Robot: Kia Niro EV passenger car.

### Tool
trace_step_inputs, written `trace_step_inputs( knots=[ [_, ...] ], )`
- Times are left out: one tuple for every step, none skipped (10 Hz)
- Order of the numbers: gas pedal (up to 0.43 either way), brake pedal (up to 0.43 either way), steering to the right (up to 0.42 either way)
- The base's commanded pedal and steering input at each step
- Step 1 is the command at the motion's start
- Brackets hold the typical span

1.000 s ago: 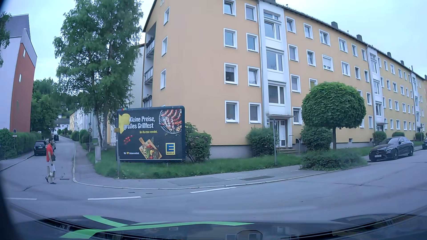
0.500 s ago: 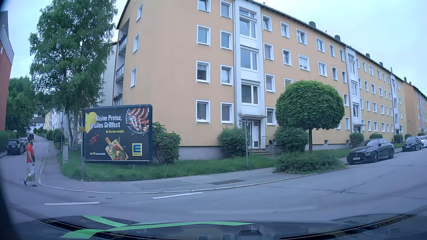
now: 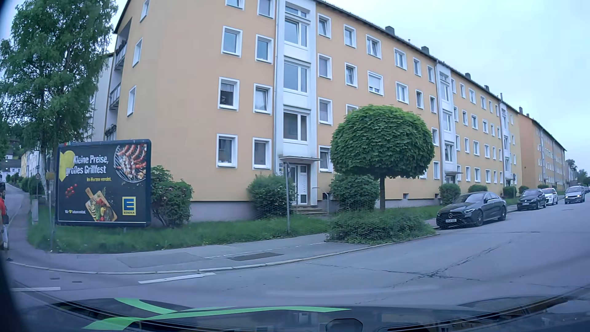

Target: Follow the waypoints while adhering to traffic rules and regulations

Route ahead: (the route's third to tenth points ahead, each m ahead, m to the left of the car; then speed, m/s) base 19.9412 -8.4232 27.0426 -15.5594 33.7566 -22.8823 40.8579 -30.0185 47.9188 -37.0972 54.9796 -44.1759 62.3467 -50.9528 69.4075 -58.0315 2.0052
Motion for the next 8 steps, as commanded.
trace_step_inputs(
  knots=[
    [0.110,0.000,0.596],
    [0.098,0.000,0.595],
    [0.098,0.000,0.595],
    [0.098,0.000,0.594],
    [0.098,0.000,0.591],
    [0.098,0.000,0.585],
    [0.098,0.000,0.578],
    [0.098,0.000,0.562]
  ],
)
